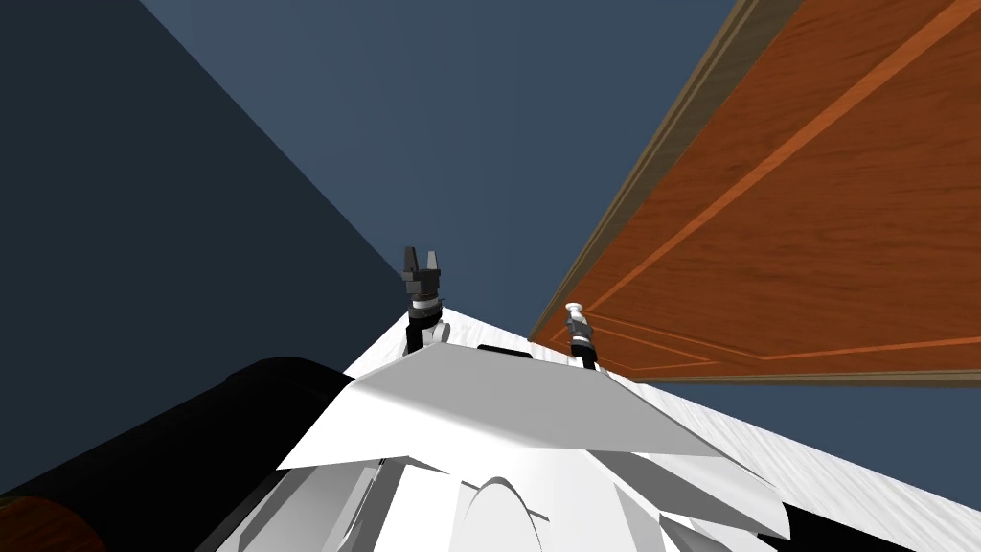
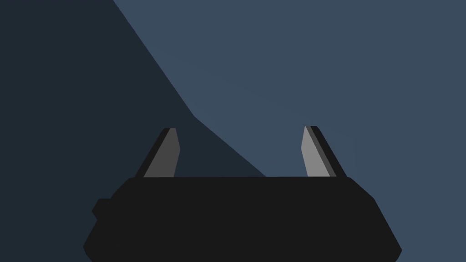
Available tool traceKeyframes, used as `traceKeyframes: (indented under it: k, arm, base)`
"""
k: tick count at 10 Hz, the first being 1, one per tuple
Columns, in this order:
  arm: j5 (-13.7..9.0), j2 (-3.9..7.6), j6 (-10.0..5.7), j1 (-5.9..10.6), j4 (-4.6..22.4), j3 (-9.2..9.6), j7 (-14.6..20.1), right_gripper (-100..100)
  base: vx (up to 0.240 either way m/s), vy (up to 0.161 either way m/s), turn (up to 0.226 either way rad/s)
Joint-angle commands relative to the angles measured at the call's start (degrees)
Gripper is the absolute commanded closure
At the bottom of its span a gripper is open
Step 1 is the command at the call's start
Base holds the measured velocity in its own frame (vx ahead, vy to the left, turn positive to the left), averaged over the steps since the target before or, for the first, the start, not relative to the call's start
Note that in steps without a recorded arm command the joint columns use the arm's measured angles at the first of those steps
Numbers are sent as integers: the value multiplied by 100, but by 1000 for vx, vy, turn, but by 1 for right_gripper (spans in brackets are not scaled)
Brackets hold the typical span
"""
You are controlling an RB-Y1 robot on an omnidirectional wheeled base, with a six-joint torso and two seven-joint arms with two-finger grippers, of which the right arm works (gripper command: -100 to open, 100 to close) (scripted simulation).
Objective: Pull the door open
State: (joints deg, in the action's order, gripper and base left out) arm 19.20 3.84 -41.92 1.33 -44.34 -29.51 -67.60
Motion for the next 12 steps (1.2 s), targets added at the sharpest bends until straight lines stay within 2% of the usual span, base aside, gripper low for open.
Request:
traceKeyframes:
  k: [1, 2, 3, 4, 6, 7, 8, 9, 10, 11, 12]
  arm:
    - [-231, 44, 120, -11, 80, -64, -24, 100]
    - [-426, 50, 310, -43, 57, -64, -4, 100]
    - [-500, 50, 310, -43, 57, -64, -4, 100]
    - [-712, 57, 452, -75, 33, -63, 16, 100]
    - [-774, 57, 502, -75, 33, -63, 16, 100]
    - [-1035, 63, 642, -115, 4, -62, 41, 100]
    - [-1133, 63, 677, -115, 4, -62, 41, 100]
    - [-1133, 63, 740, -115, 4, -62, 41, 100]
    - [-1368, 69, 940, -155, -26, -61, 65, 100]
    - [-1492, 69, 932, -155, -26, -61, 65, 100]
    - [-1492, 69, 973, -155, -26, -61, 65, 100]
  base:
    - [-15, 16, 13]
    - [-13, 19, 35]
    - [-8, 14, 19]
    - [-10, 5, 31]
    - [-8, -5, 3]
    - [-13, 1, 32]
    - [-16, 10, 37]
    - [-9, 6, -10]
    - [-6, 4, 31]
    - [-14, 10, 34]
    - [-9, 2, 21]
